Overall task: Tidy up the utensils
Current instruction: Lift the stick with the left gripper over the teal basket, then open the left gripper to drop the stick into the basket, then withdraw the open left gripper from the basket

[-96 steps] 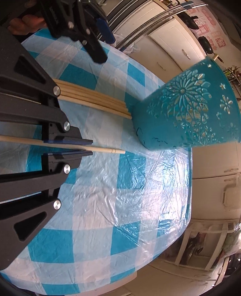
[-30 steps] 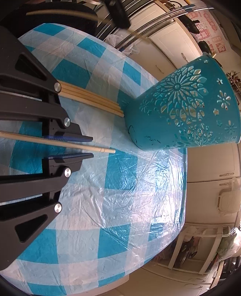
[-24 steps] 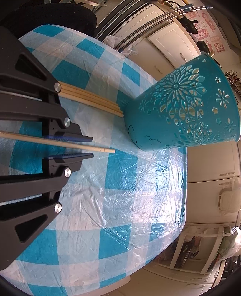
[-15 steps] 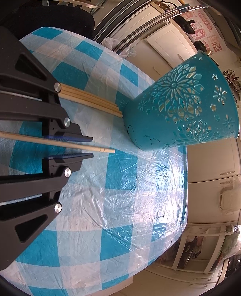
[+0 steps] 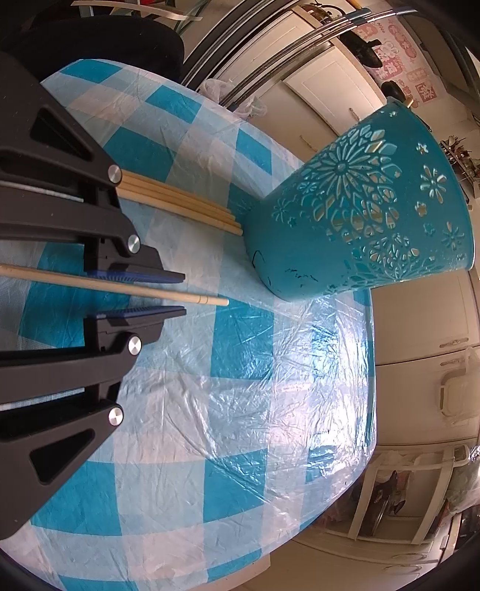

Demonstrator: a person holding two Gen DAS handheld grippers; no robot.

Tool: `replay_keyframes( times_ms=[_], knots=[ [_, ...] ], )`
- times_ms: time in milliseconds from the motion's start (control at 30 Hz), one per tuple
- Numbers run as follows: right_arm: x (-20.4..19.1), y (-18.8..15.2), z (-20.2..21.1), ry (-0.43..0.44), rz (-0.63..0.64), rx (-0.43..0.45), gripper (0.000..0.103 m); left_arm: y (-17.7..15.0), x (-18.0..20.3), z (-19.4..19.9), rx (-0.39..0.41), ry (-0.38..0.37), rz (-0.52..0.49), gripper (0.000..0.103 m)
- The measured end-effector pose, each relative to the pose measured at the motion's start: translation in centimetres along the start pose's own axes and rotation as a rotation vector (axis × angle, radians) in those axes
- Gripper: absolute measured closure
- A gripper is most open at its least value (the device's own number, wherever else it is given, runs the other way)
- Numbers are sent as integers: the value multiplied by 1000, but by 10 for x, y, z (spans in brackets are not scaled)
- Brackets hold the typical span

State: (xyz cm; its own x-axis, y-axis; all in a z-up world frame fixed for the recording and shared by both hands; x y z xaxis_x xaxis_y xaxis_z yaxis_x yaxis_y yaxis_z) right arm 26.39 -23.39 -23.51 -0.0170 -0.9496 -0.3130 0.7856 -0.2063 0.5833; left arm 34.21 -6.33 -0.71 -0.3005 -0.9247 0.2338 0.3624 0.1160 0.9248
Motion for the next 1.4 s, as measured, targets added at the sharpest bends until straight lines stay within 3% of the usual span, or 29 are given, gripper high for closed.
replay_keyframes(
  times_ms=[467,667,900,1000,1067,1267,1400],
  knots=[
    [6,2,-1,44,-47,-7,90,-20,-16,-85,-5,103,20,98],
    [7,3,0,46,-49,-8,90,-41,-13,-98,-42,115,-30,98],
    [5,2,-1,36,-34,-7,89,-77,-12,-93,-144,120,-99,97],
    [0,1,-2,28,-10,-5,84,-85,-16,-78,-159,130,-111,86],
    [-4,1,-2,15,4,-2,84,-88,-21,-63,-157,146,-112,69],
    [-3,1,-1,9,8,-2,84,-104,-40,-5,-144,208,-131,53],
    [-8,0,-2,-31,41,1,86,-131,-54,36,-167,248,-172,41]
  ],
)
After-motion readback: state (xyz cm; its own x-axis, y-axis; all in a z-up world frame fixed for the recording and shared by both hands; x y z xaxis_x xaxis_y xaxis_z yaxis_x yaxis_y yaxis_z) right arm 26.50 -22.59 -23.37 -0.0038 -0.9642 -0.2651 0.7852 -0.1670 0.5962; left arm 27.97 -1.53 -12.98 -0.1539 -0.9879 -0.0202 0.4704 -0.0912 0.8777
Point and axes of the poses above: each gripper's, at about its wrist camera, not at the fingertips, and z roughly against the way its jaws point, x to its right, y to its top, the point moved 2 cm from there along -z, roughly the way its jaws point, and after that the axes turned 9 degrees about -z, right-handed, at the moved point
